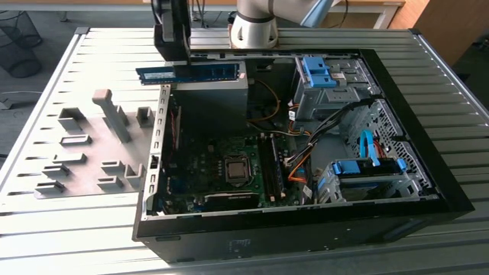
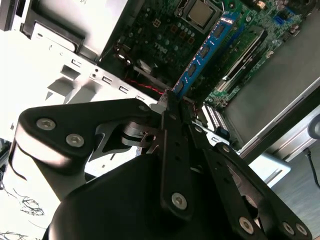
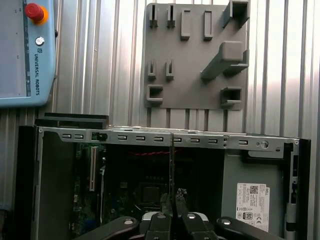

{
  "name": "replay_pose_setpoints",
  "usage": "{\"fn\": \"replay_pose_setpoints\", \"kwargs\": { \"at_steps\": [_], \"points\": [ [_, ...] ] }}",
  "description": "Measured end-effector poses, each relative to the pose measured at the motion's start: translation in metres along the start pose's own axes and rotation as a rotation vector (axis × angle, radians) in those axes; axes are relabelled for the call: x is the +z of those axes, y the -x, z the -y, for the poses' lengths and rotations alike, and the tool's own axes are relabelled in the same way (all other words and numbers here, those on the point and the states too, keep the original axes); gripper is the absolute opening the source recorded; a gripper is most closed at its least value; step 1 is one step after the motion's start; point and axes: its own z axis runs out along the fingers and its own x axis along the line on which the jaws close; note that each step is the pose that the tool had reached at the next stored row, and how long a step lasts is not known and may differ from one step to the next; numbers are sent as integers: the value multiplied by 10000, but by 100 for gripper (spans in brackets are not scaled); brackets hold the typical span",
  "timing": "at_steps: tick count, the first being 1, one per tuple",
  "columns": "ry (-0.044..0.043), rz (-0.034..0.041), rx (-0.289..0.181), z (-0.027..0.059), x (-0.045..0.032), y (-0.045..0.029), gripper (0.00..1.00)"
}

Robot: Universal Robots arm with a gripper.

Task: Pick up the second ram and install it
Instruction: 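Pick up the second ram and move it above second insertion slot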

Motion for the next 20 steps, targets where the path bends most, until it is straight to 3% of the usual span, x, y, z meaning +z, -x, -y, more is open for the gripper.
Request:
{"fn": "replay_pose_setpoints", "kwargs": {
  "at_steps": [20],
  "points": [
    [0,0,-1,315,-4,-10,14]
  ]
}}
